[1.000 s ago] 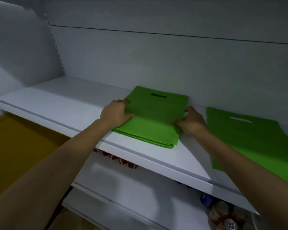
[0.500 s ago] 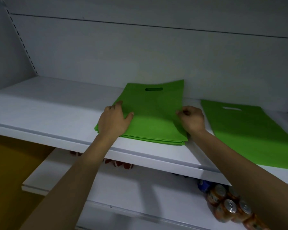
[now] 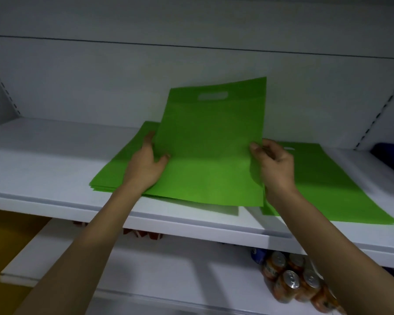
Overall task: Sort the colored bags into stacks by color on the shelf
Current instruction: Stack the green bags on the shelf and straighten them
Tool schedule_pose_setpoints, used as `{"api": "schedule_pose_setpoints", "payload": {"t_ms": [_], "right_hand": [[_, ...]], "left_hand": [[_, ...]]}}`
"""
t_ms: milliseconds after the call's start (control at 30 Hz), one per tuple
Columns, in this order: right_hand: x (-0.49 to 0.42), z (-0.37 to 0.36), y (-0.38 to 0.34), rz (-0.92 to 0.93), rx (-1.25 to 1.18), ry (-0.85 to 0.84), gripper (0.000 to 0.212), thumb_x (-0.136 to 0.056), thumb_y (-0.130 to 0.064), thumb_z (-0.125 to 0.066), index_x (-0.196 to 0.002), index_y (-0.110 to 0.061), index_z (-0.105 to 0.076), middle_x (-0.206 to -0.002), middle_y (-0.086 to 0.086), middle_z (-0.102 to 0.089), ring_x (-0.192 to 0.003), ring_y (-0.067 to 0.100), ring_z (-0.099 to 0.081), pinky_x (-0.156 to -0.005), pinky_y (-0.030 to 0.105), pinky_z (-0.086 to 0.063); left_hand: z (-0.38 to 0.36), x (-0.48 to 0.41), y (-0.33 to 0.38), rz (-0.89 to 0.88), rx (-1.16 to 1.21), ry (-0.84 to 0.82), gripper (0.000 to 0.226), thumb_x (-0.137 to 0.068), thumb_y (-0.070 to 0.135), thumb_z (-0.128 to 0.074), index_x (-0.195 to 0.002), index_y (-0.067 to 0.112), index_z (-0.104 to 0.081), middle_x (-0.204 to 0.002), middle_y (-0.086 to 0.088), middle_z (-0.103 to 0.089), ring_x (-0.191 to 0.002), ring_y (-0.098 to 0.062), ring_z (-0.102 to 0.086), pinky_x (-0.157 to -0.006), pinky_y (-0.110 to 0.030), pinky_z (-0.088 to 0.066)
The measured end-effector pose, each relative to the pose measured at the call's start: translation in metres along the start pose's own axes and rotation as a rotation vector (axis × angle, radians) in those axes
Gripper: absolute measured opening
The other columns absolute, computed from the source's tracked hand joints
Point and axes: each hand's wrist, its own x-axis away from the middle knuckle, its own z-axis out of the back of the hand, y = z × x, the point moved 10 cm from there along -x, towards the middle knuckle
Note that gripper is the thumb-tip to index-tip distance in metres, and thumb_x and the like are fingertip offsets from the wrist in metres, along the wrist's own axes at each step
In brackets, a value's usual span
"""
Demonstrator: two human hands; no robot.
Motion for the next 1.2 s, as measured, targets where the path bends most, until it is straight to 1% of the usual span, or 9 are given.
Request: {"api": "schedule_pose_setpoints", "payload": {"t_ms": [133,200,267,433,567,733,867,1033,1200], "right_hand": [[-0.018,0.073,0.010,-0.074,0.040,0.048,0.009,-0.087,-0.013,-0.067,-0.095,-0.016,-0.065,-0.086,-0.001,-0.065,-0.080,0.016,-0.058,-0.078,0.032,-0.046],[-0.031,0.114,0.017,-0.117,0.114,0.077,0.021,-0.086,-0.014,-0.069,-0.107,-0.011,-0.066,-0.096,0.007,-0.067,-0.088,0.022,-0.060,-0.078,0.036,-0.048],[-0.043,0.152,0.020,-0.137,0.207,0.080,0.034,-0.086,-0.012,-0.068,-0.120,-0.009,-0.062,-0.102,0.011,-0.066,-0.088,0.026,-0.062,-0.076,0.035,-0.051],[-0.082,0.221,0.023,-0.111,0.477,0.015,0.030,-0.086,-0.010,-0.069,-0.115,-0.012,-0.064,-0.088,0.009,-0.067,-0.068,0.017,-0.060,-0.052,0.020,-0.050],[-0.101,0.235,0.040,-0.113,0.752,-0.126,0.036,-0.085,-0.021,-0.071,-0.120,-0.018,-0.063,-0.099,0.007,-0.068,-0.088,0.019,-0.061,-0.075,0.026,-0.043],[-0.092,0.236,0.039,0.023,0.760,-0.136,0.035,-0.084,-0.024,-0.072,-0.117,-0.016,-0.065,-0.113,0.001,-0.063,-0.105,0.016,-0.057,-0.084,0.023,-0.037],[-0.089,0.227,0.035,0.098,0.846,-0.205,0.044,-0.082,-0.021,-0.074,-0.124,-0.013,-0.062,-0.131,0.004,-0.055,-0.122,0.018,-0.048,-0.089,0.013,-0.028],[-0.089,0.224,0.041,0.091,0.901,-0.268,0.044,-0.084,-0.021,-0.073,-0.125,-0.015,-0.061,-0.134,0.006,-0.056,-0.124,0.021,-0.050,-0.093,0.018,-0.032],[-0.089,0.224,0.042,0.097,0.909,-0.267,0.039,-0.084,-0.023,-0.072,-0.122,-0.015,-0.063,-0.128,0.006,-0.060,-0.117,0.023,-0.053,-0.094,0.027,-0.039]], "left_hand": [[-0.038,0.016,0.046,-0.064,0.086,-0.026,0.054,-0.089,0.011,-0.065,-0.139,0.015,-0.046,-0.125,-0.016,-0.060,-0.108,-0.036,-0.059,-0.081,-0.031,-0.047],[-0.063,0.023,0.069,-0.100,0.105,-0.071,0.038,-0.090,0.009,-0.063,-0.127,0.011,-0.060,-0.089,-0.012,-0.070,-0.072,-0.023,-0.065,-0.058,-0.029,-0.045],[-0.091,0.029,0.088,-0.123,0.117,-0.112,0.030,-0.091,0.010,-0.062,-0.120,0.010,-0.065,-0.057,-0.001,-0.059,-0.043,-0.010,-0.048,-0.041,-0.019,-0.031],[-0.154,0.045,0.126,-0.197,0.026,-0.208,0.029,-0.095,0.017,-0.056,-0.122,0.010,-0.065,-0.123,-0.009,-0.065,-0.106,-0.023,-0.062,-0.087,-0.022,-0.045],[-0.185,0.051,0.134,-0.256,-0.138,-0.229,0.038,-0.095,0.028,-0.054,-0.128,0.013,-0.060,-0.124,-0.009,-0.064,-0.112,-0.028,-0.059,-0.090,-0.032,-0.047],[-0.188,0.050,0.127,-0.239,-0.134,-0.191,0.049,-0.090,0.040,-0.052,-0.131,0.013,-0.056,-0.116,-0.009,-0.067,-0.109,-0.027,-0.059,-0.085,-0.037,-0.050],[-0.194,0.050,0.121,-0.234,-0.151,-0.226,0.070,-0.079,0.058,-0.043,-0.136,0.018,-0.052,-0.130,-0.003,-0.060,-0.120,-0.023,-0.054,-0.095,-0.039,-0.047],[-0.192,0.055,0.126,-0.247,-0.109,-0.249,0.093,-0.066,0.081,-0.044,-0.141,0.025,-0.044,-0.144,0.004,-0.046,-0.133,-0.017,-0.042,-0.108,-0.039,-0.038],[-0.200,0.075,0.137,-0.332,-0.039,-0.512,0.110,-0.036,0.090,-0.063,-0.135,0.052,-0.034,-0.147,0.019,-0.031,-0.140,-0.006,-0.024,-0.116,-0.034,-0.023]]}}
